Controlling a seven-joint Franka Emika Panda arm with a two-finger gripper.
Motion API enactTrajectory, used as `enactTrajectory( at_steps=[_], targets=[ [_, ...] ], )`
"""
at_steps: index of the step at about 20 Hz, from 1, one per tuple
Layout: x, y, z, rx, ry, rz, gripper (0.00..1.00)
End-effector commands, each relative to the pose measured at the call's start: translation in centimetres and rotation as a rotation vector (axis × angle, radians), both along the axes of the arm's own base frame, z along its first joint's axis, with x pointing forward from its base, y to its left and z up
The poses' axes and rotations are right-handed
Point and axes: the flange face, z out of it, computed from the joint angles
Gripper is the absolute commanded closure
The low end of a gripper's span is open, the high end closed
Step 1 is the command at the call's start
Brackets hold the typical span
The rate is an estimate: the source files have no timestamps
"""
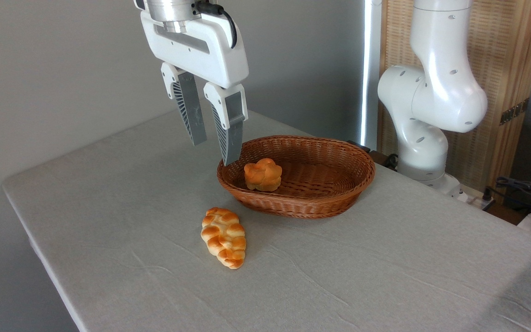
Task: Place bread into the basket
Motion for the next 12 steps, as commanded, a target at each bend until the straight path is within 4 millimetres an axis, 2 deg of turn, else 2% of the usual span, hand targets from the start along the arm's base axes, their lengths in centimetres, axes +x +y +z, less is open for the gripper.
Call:
enactTrajectory(
  at_steps=[1,7,9,12],
  targets=[
    [-0.8,-0.1,0.4,0.014,0.022,0.006,0.0],
    [-1.3,-0.8,0.3,0.017,0.022,0.0,0.0],
    [-1.5,-0.9,-0.5,0.019,0.04,0.053,0.0],
    [-1.4,-0.8,-0.6,0.019,0.034,0.141,0.0]
  ],
)
